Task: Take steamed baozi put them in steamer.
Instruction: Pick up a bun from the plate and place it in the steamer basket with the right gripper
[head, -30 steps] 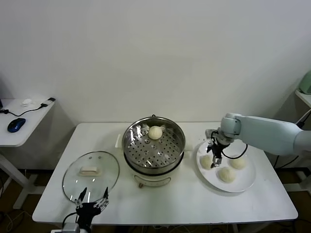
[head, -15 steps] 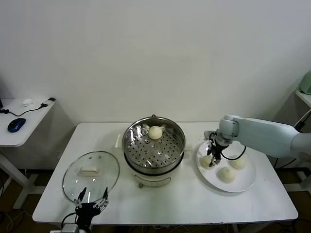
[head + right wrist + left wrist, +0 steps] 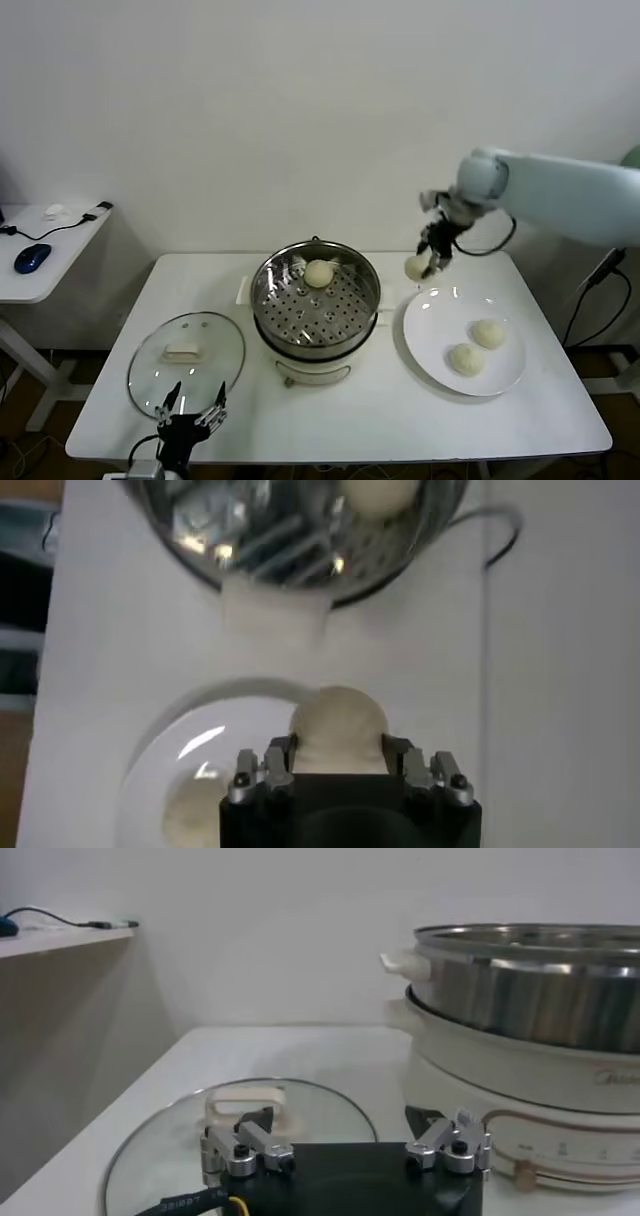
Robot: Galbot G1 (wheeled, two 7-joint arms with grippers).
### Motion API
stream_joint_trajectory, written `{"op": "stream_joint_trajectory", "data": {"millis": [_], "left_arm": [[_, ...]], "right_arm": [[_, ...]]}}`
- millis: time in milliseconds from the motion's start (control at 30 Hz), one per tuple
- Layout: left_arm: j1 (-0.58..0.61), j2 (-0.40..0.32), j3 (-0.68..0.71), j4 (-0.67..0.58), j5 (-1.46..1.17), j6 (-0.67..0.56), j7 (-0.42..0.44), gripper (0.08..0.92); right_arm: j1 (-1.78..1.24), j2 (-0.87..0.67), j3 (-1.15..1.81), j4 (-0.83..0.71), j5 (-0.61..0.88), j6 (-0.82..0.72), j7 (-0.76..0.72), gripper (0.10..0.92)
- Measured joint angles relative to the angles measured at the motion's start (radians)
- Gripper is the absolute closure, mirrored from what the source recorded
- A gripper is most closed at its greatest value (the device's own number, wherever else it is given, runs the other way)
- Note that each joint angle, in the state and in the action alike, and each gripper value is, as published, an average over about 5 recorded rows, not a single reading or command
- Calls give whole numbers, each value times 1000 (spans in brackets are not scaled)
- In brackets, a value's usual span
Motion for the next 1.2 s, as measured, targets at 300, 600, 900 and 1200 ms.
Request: {"op": "stream_joint_trajectory", "data": {"millis": [300, 600, 900, 1200], "left_arm": [[-3, 1, -5, -12, -3, 0, 2, 177], [3, -2, -5, -16, -2, -5, 2, 177], [-3, -7, 0, -13, 0, -7, 2, 177], [-1, -6, 1, -19, 0, -5, 2, 177]], "right_arm": [[-2, 192, 59, 60, 134, -96, 101, 423], [-143, 332, 92, -12, 113, -154, 176, 427], [-270, 407, 119, -109, 65, -179, 215, 423], [-307, 420, 133, -138, 47, -173, 218, 290]]}}
